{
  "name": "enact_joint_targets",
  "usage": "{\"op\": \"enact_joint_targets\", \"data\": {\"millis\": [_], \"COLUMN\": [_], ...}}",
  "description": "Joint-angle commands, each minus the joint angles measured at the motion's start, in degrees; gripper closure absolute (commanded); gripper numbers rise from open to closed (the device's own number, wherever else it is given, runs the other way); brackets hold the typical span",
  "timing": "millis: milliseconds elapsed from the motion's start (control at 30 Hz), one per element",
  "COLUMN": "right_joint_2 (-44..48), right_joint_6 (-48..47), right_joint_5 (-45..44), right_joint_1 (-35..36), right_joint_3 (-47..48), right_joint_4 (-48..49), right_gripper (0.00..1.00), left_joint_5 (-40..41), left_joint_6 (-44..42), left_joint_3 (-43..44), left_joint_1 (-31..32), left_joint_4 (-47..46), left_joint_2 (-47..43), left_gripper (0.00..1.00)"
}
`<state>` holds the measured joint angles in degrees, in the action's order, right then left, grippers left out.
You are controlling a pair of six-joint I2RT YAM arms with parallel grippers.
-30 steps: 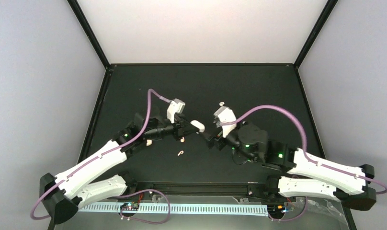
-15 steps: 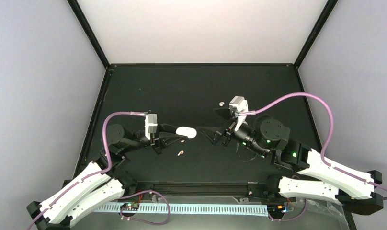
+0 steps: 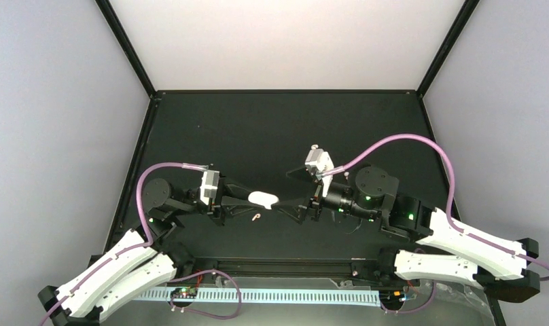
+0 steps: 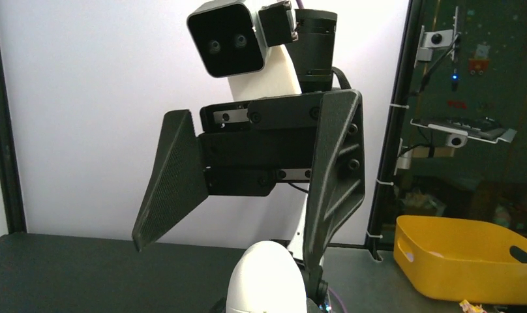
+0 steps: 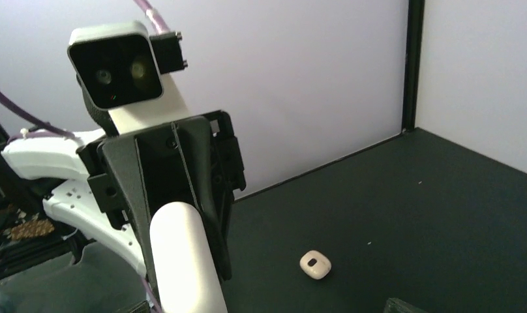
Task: Insert the wireless bluetooth earbuds into the charging case
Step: Open the charging case.
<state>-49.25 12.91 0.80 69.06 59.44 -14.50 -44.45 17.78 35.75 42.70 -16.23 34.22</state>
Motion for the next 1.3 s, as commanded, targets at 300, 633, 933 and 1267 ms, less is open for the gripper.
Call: {"op": "enact_joint_targets", "data": {"millis": [300, 633, 933, 1267], "right_joint_2": [-2.73, -2.16, -1.51, -0.47], "right_joint_6": [-0.65, 0.13, 0.93, 1.17], "right_joint_5": [-1.32, -7.62, -10.13, -10.07], "right_joint_1": [-0.17, -0.15, -0.15, -0.15], "right_joint_3": [2.48, 2.33, 2.14, 2.09], "right_joint_4": [-1.36, -0.98, -0.48, -0.54], "right_gripper": [0.08, 0.08, 0.09, 0.09], "left_joint_5": [-1.76, -1.35, -0.55, 1.71], "left_joint_6": [-1.61, -2.98, -3.76, -3.20], "left_joint_3": [0.46, 0.12, -0.53, -1.93], "left_joint_1": [-0.24, -0.25, -0.25, -0.20], "left_joint_4": [-0.29, 1.59, 2.90, 2.80], "left_joint_2": [-0.02, -0.35, -1.12, -2.40], "left_gripper": [0.98, 0.98, 0.98, 0.98]}}
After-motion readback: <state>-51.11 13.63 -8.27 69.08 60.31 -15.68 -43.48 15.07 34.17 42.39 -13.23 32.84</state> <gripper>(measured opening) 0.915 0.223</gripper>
